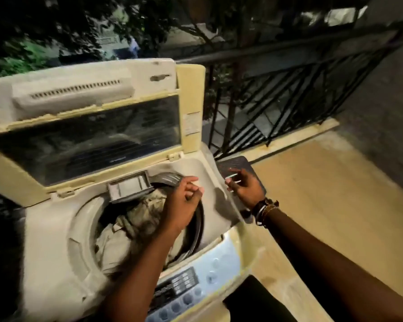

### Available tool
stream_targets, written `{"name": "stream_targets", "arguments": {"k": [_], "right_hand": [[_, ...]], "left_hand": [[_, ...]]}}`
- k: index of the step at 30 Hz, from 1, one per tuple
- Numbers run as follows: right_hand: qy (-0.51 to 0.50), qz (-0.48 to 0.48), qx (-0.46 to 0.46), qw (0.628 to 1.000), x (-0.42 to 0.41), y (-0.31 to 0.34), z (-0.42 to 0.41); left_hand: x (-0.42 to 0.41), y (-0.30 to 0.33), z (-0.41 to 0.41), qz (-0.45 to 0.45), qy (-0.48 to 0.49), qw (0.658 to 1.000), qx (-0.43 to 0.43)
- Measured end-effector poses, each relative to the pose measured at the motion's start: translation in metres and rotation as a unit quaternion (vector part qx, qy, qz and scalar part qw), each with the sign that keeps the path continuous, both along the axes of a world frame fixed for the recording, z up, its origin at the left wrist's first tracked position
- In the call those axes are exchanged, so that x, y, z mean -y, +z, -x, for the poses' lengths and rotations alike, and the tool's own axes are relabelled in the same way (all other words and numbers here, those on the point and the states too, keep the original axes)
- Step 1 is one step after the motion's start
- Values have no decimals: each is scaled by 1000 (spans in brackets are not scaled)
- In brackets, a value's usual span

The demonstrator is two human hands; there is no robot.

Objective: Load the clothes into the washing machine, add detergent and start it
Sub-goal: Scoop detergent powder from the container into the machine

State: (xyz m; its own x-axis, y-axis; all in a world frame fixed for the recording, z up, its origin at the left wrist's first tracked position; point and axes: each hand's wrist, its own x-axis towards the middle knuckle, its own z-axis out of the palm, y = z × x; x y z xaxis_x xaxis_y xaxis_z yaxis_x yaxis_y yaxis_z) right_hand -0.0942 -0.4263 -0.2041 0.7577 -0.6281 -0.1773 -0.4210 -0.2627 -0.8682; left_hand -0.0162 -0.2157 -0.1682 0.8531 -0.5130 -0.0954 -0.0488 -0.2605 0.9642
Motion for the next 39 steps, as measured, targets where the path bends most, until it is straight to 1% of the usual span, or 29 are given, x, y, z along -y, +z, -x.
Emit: {"name": "stream_targets", "arguments": {"k": [2,4,6,8,10,12,13,14,16,17,18,19,20,21,22,24,26,28,30,32,34,36,37,39], "right_hand": [[8,42,-48,998,46,-13,9],[39,84,-105,990,85,-30,14],[93,123,-188,970,127,-57,12],[156,128,-246,948,165,-89,5],[201,125,-283,930,200,-126,-5],[226,128,-302,917,235,-167,-23],[236,129,-314,911,250,-185,-32],[246,126,-324,905,259,-197,-42],[267,141,-322,897,280,-228,-66],[288,159,-322,888,290,-243,-76],[321,179,-323,872,298,-254,-84],[345,190,-314,864,302,-262,-94],[354,182,-313,862,306,-274,-102],[363,172,-302,864,309,-285,-107],[372,163,-296,865,309,-296,-109],[378,162,-288,865,309,-308,-106],[362,174,-261,878,310,-311,-99],[334,211,-248,884,309,-309,-90],[299,282,-235,881,308,-298,-80],[295,353,-193,867,309,-281,-69],[342,406,-141,836,310,-266,-60],[386,428,-110,810,306,-245,-53],[391,442,-98,801,302,-231,-52],[387,456,-99,795,293,-198,-53]], "left_hand": [[47,-2,-2,-3,-49,997,58],[91,-7,-4,-25,-103,988,115],[140,-19,-12,-59,-151,977,136],[188,-46,-29,-113,-182,968,131],[236,-83,-52,-215,-220,943,130],[281,-130,-73,-334,-256,900,113],[299,-153,-82,-371,-264,885,101],[312,-174,-88,-396,-261,874,101],[335,-229,-99,-430,-235,861,138],[345,-257,-99,-432,-216,862,153],[351,-285,-98,-421,-201,872,149],[354,-305,-97,-408,-198,882,131],[356,-326,-94,-400,-201,887,111],[357,-340,-91,-401,-211,885,103],[356,-349,-89,-414,-224,876,111],[356,-355,-83,-447,-232,852,144],[356,-353,-79,-457,-235,844,153],[355,-347,-79,-446,-235,854,130],[352,-335,-79,-428,-228,870,87],[347,-315,-77,-415,-217,880,77],[343,-288,-78,-401,-213,886,97],[338,-253,-79,-402,-224,880,117],[337,-234,-80,-410,-233,872,130],[334,-196,-83,-415,-240,863,156]]}}
